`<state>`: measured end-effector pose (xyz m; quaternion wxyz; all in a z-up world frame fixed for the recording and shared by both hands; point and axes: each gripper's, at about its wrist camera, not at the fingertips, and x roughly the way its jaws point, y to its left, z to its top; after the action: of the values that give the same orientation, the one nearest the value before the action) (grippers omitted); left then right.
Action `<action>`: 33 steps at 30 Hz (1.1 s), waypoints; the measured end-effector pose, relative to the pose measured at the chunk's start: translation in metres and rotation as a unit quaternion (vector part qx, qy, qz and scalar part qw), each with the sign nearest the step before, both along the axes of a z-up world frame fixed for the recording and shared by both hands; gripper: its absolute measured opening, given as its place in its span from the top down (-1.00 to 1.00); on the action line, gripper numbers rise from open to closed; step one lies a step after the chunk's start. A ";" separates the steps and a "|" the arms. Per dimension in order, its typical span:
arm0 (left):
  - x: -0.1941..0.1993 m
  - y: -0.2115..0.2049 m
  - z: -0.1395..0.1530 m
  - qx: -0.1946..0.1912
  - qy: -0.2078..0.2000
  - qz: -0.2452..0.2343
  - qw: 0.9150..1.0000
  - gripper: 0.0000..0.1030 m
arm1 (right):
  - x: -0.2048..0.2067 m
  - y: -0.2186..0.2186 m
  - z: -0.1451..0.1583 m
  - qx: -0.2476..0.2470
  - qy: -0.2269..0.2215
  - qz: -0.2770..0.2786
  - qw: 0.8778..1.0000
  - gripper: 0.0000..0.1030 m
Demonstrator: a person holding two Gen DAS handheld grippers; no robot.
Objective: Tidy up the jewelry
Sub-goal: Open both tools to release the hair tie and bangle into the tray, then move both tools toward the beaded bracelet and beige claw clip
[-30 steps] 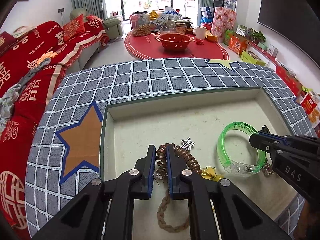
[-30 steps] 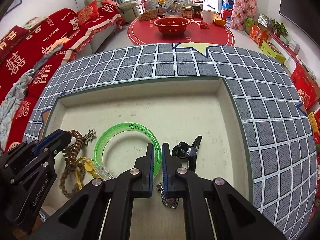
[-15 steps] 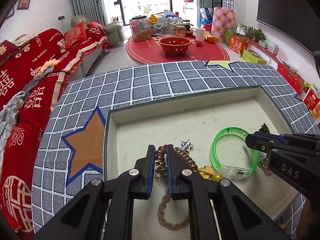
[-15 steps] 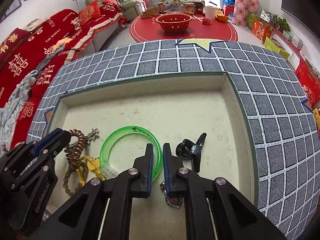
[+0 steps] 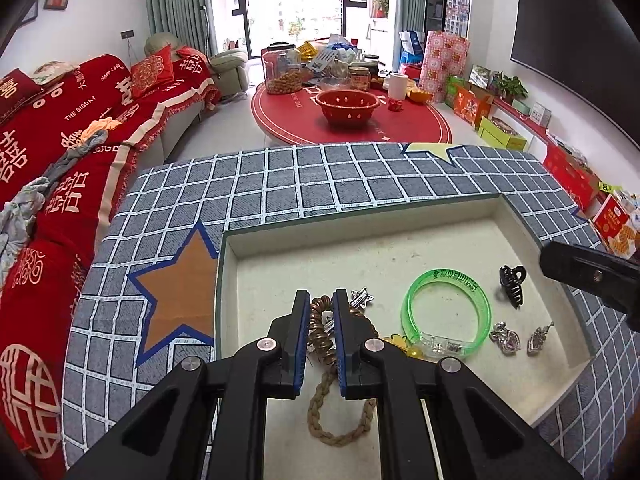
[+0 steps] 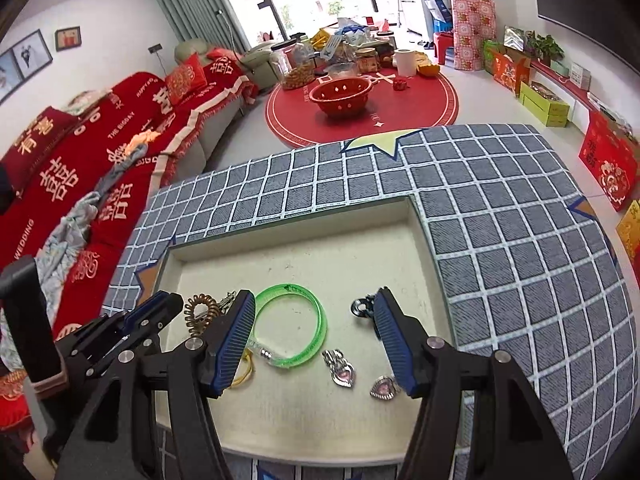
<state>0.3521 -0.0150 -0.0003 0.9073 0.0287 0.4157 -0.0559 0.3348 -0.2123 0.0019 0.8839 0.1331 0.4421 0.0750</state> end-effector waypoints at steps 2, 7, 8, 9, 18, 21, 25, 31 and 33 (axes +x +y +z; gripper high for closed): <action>-0.003 0.002 0.003 -0.006 -0.001 0.000 1.000 0.23 | -0.009 -0.005 0.003 0.007 -0.001 -0.005 1.000 -0.30; -0.022 0.011 0.018 -0.006 -0.034 0.016 0.999 -1.00 | -0.031 -0.014 0.012 0.021 -0.011 -0.008 1.000 -0.56; -0.024 0.012 0.020 -0.006 -0.032 0.015 0.999 -1.00 | -0.037 -0.016 0.016 0.021 -0.016 -0.008 1.000 -0.61; -0.028 0.014 0.023 -0.008 -0.032 0.016 0.999 -1.00 | -0.042 -0.018 0.018 0.024 -0.020 -0.009 0.999 -0.64; -0.082 0.028 0.046 -0.028 -0.052 0.001 0.998 -1.00 | -0.098 -0.034 0.042 0.046 -0.059 -0.012 0.997 -0.99; -0.104 0.022 0.044 -0.042 -0.039 -0.036 0.998 -1.00 | -0.114 -0.039 0.038 0.038 -0.037 -0.015 0.998 -0.99; -0.133 0.008 0.033 -0.037 -0.029 -0.069 0.997 -1.00 | -0.141 -0.046 0.022 0.050 -0.015 -0.020 0.998 -0.99; -0.154 -0.015 0.008 -0.029 0.003 -0.093 0.995 -1.00 | -0.187 -0.049 -0.013 0.027 0.018 -0.021 0.999 -0.99; -0.158 -0.021 0.001 -0.025 0.012 -0.099 0.995 -1.00 | -0.202 -0.048 -0.023 0.017 0.025 -0.019 0.999 -0.99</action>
<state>0.1941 -0.0358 0.0012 0.8926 0.0463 0.4203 -0.1567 0.1328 -0.2607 -0.0206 0.8712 0.1585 0.4605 0.0623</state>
